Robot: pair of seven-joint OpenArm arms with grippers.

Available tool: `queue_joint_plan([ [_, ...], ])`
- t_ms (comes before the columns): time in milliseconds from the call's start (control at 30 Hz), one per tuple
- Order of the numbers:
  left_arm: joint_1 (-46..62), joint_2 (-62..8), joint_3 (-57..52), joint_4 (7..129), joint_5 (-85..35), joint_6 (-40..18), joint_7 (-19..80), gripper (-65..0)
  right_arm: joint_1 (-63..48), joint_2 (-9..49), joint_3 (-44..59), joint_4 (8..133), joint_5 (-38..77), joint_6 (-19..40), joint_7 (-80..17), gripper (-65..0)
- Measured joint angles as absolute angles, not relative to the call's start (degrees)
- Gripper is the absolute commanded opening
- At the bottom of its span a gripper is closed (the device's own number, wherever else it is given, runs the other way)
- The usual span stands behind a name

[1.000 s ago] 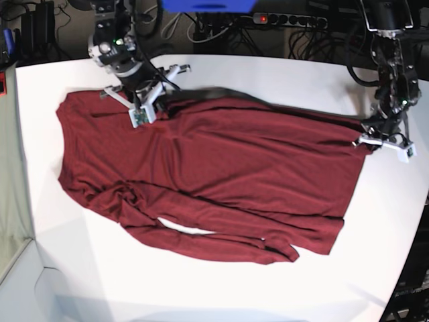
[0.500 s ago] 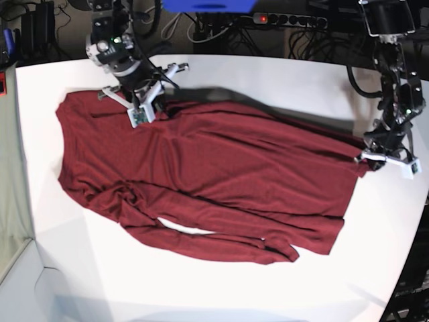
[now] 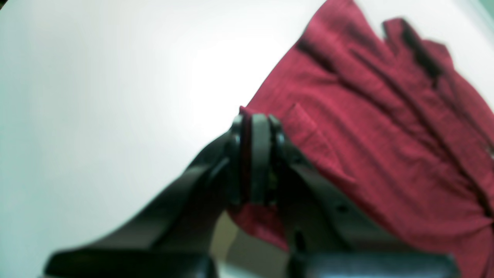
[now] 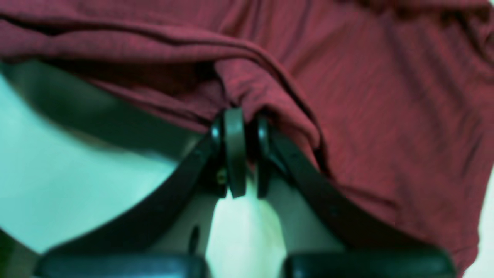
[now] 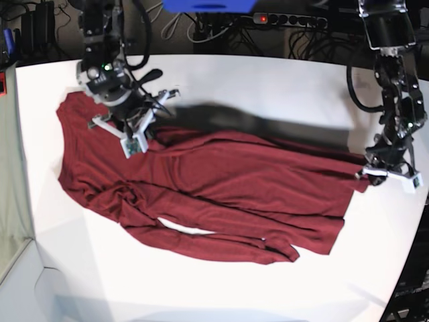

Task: Layout the t-shirt on the table in an organized manner, then fold the t-shirt properly
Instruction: 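Fold the shirt lengthwise, carrying both grippers across toward the hem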

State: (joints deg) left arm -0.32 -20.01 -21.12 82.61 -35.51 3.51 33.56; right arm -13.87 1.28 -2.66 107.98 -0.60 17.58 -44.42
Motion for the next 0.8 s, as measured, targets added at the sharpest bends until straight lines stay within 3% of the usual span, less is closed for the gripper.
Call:
queue_joint_plan([
  [233,-4.4,-19.9,-20.9,77.7,-35.4,3.5,33.7,-64.9,-8.3,5.1,-7.6,107.9,-0.6,17.6,-50.0,-65.0],
  [800,-19.0,-19.9,-14.6,61.5,-35.5,3.4,33.2,-64.9,0.3,9.4,-11.0,96.3,0.0,17.6,-50.2,-65.0],
])
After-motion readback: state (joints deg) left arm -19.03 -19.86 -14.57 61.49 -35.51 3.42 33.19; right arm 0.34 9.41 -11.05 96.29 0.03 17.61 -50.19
